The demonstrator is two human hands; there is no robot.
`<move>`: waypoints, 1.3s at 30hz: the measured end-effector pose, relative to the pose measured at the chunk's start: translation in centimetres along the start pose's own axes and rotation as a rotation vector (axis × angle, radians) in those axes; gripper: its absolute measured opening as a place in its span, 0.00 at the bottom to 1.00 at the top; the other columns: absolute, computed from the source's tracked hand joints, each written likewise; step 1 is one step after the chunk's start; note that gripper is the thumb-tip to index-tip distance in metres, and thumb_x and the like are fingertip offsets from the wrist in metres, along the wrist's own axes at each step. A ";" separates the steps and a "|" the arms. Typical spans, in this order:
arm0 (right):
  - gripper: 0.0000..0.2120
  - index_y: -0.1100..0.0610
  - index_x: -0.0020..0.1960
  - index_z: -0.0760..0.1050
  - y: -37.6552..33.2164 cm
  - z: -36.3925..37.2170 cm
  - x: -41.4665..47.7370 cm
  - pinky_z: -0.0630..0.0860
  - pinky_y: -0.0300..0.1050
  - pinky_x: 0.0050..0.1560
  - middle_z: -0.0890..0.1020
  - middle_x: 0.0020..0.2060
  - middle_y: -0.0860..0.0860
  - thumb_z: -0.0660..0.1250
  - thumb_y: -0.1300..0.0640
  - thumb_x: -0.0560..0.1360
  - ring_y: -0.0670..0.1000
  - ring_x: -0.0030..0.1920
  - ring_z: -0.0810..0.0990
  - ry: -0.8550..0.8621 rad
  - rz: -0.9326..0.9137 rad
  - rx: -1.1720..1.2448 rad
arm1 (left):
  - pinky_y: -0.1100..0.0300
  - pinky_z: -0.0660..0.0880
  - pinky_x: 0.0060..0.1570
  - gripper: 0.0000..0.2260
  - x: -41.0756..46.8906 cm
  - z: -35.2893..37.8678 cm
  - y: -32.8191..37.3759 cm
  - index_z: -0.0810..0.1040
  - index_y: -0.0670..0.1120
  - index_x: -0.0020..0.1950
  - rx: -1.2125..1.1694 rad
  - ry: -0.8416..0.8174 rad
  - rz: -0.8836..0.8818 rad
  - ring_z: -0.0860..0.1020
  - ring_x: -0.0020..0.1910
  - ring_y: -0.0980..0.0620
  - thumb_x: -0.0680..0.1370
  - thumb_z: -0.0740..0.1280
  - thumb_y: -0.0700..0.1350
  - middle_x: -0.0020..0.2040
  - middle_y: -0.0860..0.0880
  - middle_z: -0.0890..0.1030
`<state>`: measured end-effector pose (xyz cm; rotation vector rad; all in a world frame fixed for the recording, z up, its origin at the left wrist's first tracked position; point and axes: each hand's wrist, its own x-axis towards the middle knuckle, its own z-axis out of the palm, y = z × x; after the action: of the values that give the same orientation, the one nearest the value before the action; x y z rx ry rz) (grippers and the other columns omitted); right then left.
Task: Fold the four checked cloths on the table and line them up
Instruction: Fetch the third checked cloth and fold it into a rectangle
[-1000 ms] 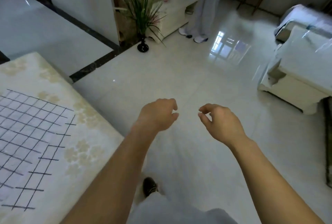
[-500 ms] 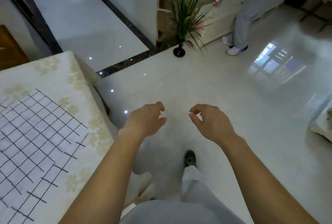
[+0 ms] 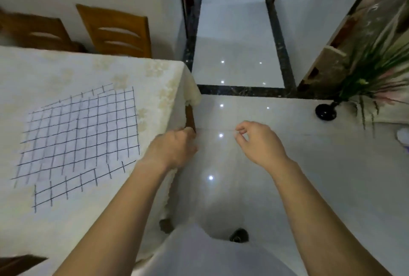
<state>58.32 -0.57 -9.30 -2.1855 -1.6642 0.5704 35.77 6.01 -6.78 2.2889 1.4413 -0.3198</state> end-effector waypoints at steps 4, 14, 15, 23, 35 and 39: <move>0.13 0.50 0.60 0.79 -5.4 3.5 3.4 0.78 0.50 0.55 0.83 0.54 0.49 0.64 0.47 0.79 0.53 0.55 0.80 -0.182 -0.248 -0.004 | 0.48 0.72 0.63 0.19 -1.5 0.8 -3.8 0.71 0.54 0.70 -0.074 -0.027 -0.225 0.74 0.66 0.46 0.81 0.61 0.59 0.69 0.49 0.73; 0.15 0.51 0.63 0.78 -11.7 4.8 15.1 0.78 0.50 0.55 0.81 0.56 0.48 0.63 0.46 0.80 0.50 0.55 0.80 -0.333 -0.523 -0.202 | 0.46 0.70 0.67 0.24 5.6 0.5 -10.6 0.68 0.52 0.74 -0.388 -0.011 -0.411 0.71 0.70 0.46 0.81 0.63 0.59 0.73 0.49 0.68; 0.15 0.51 0.63 0.78 -12.3 4.6 16.5 0.78 0.50 0.55 0.82 0.56 0.48 0.63 0.46 0.80 0.50 0.55 0.80 -0.338 -0.527 -0.217 | 0.47 0.70 0.67 0.24 6.7 -0.4 -11.1 0.68 0.52 0.74 -0.418 -0.001 -0.400 0.71 0.69 0.46 0.81 0.63 0.59 0.73 0.49 0.68; 0.13 0.51 0.61 0.78 -19.6 8.6 24.6 0.78 0.48 0.54 0.83 0.53 0.46 0.64 0.48 0.79 0.49 0.54 0.81 -0.390 -0.566 -0.142 | 0.46 0.71 0.65 0.23 10.3 -5.7 -19.5 0.69 0.51 0.73 -0.444 0.156 -0.536 0.73 0.67 0.46 0.81 0.63 0.59 0.71 0.47 0.71; 0.14 0.51 0.62 0.78 -31.9 18.3 31.3 0.77 0.48 0.52 0.82 0.55 0.47 0.62 0.47 0.80 0.52 0.54 0.80 -0.648 -1.014 -0.219 | 0.47 0.71 0.64 0.24 8.0 -3.5 -25.6 0.68 0.50 0.74 -0.441 0.141 -1.041 0.73 0.67 0.44 0.81 0.62 0.61 0.71 0.48 0.73; 0.16 0.52 0.66 0.74 -34.9 21.2 32.6 0.76 0.46 0.51 0.80 0.58 0.48 0.61 0.49 0.81 0.51 0.55 0.79 -0.738 -1.094 -0.167 | 0.47 0.71 0.63 0.24 7.3 -3.5 -25.5 0.67 0.51 0.75 -0.532 0.145 -1.229 0.73 0.67 0.44 0.82 0.61 0.60 0.71 0.48 0.72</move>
<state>26.29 40.47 -14.10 -0.8047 -2.9491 0.9288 15.98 23.11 -12.26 0.8229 2.4723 -0.0674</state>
